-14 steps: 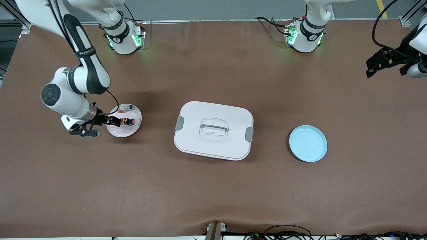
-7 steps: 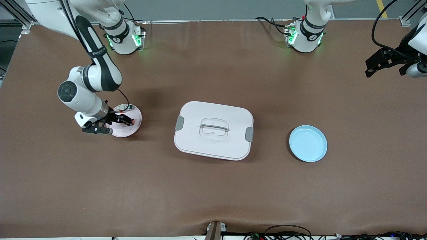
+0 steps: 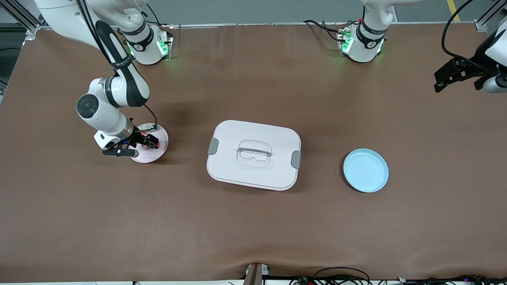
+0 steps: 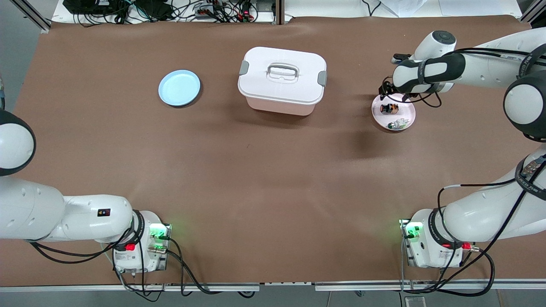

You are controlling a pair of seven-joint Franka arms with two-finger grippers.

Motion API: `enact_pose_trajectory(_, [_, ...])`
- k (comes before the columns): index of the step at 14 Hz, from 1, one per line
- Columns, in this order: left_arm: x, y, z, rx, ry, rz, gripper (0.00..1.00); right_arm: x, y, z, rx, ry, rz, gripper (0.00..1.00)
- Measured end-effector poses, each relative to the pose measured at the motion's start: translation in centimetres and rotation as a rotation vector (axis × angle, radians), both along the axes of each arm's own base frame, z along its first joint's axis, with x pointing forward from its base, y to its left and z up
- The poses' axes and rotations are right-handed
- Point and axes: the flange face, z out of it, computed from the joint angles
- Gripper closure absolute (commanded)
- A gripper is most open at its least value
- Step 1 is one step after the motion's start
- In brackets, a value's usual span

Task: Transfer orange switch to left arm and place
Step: 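Lower the right gripper and grasp the black-orange push-button switch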

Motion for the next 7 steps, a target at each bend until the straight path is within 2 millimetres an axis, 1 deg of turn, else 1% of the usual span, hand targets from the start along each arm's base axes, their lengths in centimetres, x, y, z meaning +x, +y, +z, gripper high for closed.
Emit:
enact_pose_trajectory(5, [0.1, 0.1, -0.1, 0.000, 0.002, 0.002, 0.00, -1.3, 0.4, -2.3, -0.009, -0.005, 0.010, 0.00])
enact_pose_trajectory(7, [0.1, 0.1, -0.1, 0.000, 0.001, 0.002, 0.00, -1.4, 0.4, -2.8, -0.011, 0.002, 0.010, 0.00])
